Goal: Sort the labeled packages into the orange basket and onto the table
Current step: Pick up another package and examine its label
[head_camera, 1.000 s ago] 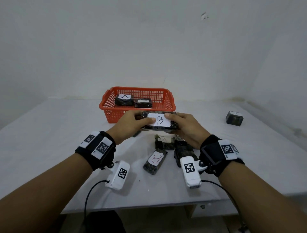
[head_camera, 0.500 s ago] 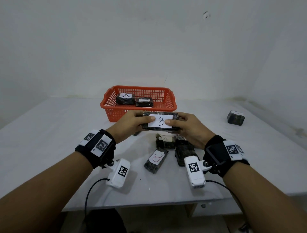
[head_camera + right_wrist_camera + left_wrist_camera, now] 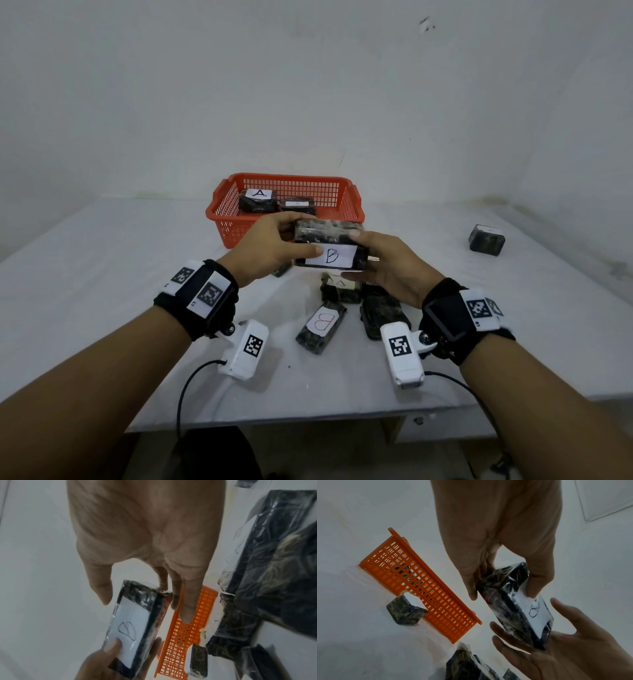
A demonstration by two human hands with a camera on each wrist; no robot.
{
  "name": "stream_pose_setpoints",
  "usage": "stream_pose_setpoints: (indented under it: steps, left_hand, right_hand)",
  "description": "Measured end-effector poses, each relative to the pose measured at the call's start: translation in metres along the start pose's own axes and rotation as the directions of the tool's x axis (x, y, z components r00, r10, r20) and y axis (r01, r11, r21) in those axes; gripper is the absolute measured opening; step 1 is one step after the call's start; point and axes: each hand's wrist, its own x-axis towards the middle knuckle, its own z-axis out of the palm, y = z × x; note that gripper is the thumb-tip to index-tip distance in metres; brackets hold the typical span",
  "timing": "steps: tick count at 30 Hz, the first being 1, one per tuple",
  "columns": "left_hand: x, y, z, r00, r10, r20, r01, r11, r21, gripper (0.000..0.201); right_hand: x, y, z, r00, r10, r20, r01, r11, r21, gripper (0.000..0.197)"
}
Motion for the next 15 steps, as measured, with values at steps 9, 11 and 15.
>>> stream_pose_setpoints:
  steps: [9,11,15]
  left_hand:
    - [-0.007,0.000,0.012,0.998,-0.032,0.059,0.035,0.997,-0.064,0.031]
    - [-0.006,-0.002,0.012,1.000,-0.020,-0.004,0.020,1.000,-0.016,0.018]
    - [-0.005,-0.004,0.013,1.000,0.018,-0.010,-0.018,1.000,-0.012,0.021]
  right_hand:
    - [0.001,0.003,-0.007,0.993,-0.079,-0.088,0.082,0.996,0.023,0.038]
    - [0.001,0.003,-0.006,0.994,-0.081,-0.078,0.083,0.996,0.024,0.039]
    - [-0.001,-0.001,0.000,0.997,-0.039,-0.060,0.041,0.999,0.035,0.034]
